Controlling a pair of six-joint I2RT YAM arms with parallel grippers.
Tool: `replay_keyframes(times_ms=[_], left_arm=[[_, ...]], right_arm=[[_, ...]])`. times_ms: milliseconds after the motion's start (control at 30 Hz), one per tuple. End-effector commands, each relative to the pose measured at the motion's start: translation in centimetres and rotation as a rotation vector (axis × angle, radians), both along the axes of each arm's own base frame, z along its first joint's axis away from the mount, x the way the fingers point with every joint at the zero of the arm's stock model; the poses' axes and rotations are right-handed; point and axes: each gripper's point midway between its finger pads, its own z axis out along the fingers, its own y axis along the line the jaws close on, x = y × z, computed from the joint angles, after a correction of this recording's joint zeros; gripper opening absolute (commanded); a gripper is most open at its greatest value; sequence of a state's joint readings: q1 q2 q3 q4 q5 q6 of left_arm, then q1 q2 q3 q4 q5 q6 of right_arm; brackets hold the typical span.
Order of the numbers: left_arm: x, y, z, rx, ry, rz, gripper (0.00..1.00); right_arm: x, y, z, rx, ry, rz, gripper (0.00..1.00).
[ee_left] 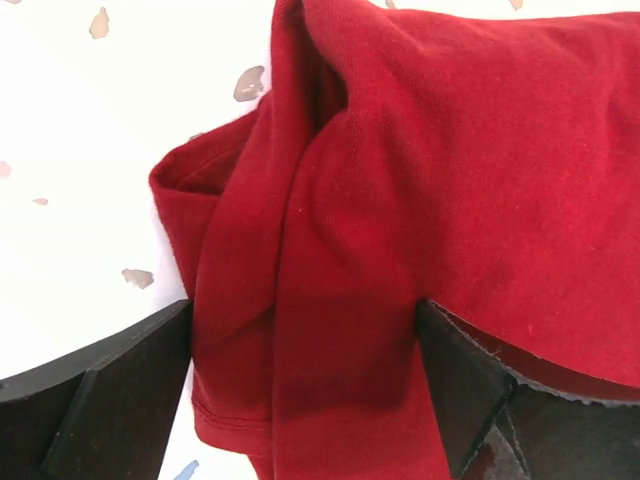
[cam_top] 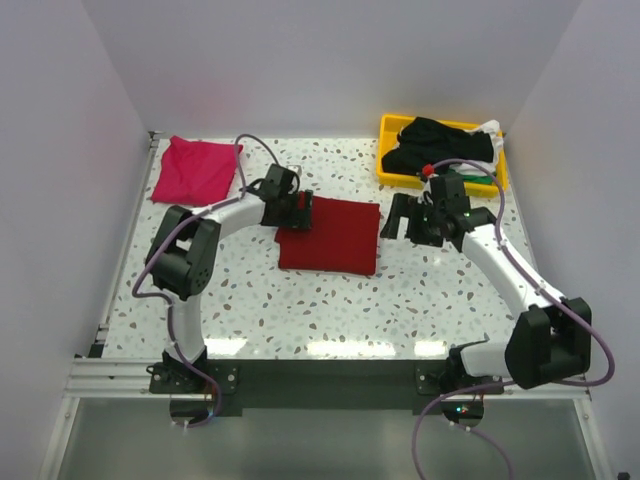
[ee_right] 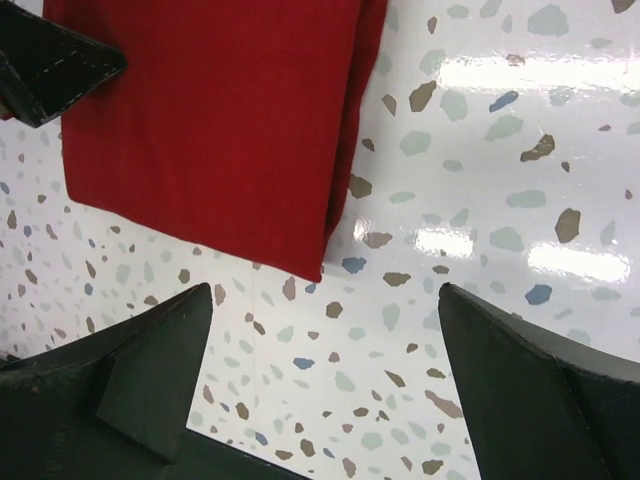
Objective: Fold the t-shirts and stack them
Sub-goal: Neatly place the folded tshirt to the corner
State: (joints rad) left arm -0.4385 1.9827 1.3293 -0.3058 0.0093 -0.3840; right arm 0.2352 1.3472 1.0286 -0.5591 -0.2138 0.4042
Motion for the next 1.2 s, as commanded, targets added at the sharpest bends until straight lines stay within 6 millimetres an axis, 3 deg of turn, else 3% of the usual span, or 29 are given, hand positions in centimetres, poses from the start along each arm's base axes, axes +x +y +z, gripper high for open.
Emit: replay_keyframes(times_ms=[0,33,67,133,167,233,267,367,433,667,767,833,1000,1167], left_arm=[[-1.5,1.4,-2.5,0.101,0.074,0.048,0.94],[-2.0,0.9,-2.7,0.117,0.080,0.043,0.91],[-2.0,0.7,-2.7,0.135,0.072,0.046,0.80],[-2.7,0.1,-3.4,0.151,0.089,0.035,0.71],[-2.9,0.0,-3.6,0.150,0.098,0.037,0.57],[-3.0,0.0,-4.0,0.149,0.111,0.052,0.41],[-2.7,0.0,-3.8,0.153,0.105,0.059,0.23],[-1.5,0.3,-2.5,0.175,0.059,0.075,0.00],[-0.5,0.7,-1.1,0.215,0.010,0.065,0.00],[5.8,3.8,7.2,0.380,-0.264,-0.004,0.00],[7.8,6.0,10.8,0.426,-0.358,-0.019,0.00],[9.2,8.6,13.3,0.471,-0.402,-0.022,0.00],[11.3,13.8,17.3,0.546,-0.469,-0.030,0.00],[12.2,17.4,21.1,0.637,-0.530,-0.065,0.00]], right_arm=[[-1.1,-1.6,1.5,-0.067,-0.054,-0.011,0.99],[-1.3,-1.8,1.5,-0.075,-0.056,-0.015,0.99],[-1.5,-2.2,1.8,-0.088,-0.072,-0.024,0.99],[-1.8,-2.7,1.7,-0.106,-0.076,-0.039,0.99],[-1.9,-2.9,1.7,-0.113,-0.080,-0.045,0.99],[-2.1,-3.4,1.7,-0.130,-0.092,-0.059,0.99],[-2.2,-3.6,1.7,-0.138,-0.095,-0.065,0.99],[-2.4,-4.5,1.5,-0.180,-0.102,-0.089,0.99],[-2.3,-5.6,1.4,-0.226,-0.110,-0.117,0.99],[-2.4,-7.0,1.6,-0.289,-0.132,-0.162,0.99],[-2.4,-7.6,1.7,-0.310,-0.140,-0.182,0.99],[-2.4,-7.5,1.7,-0.307,-0.152,-0.177,0.99],[-2.3,-7.6,1.9,-0.306,-0.163,-0.182,0.99],[-2.2,-7.6,1.2,-0.317,-0.137,-0.178,0.99]])
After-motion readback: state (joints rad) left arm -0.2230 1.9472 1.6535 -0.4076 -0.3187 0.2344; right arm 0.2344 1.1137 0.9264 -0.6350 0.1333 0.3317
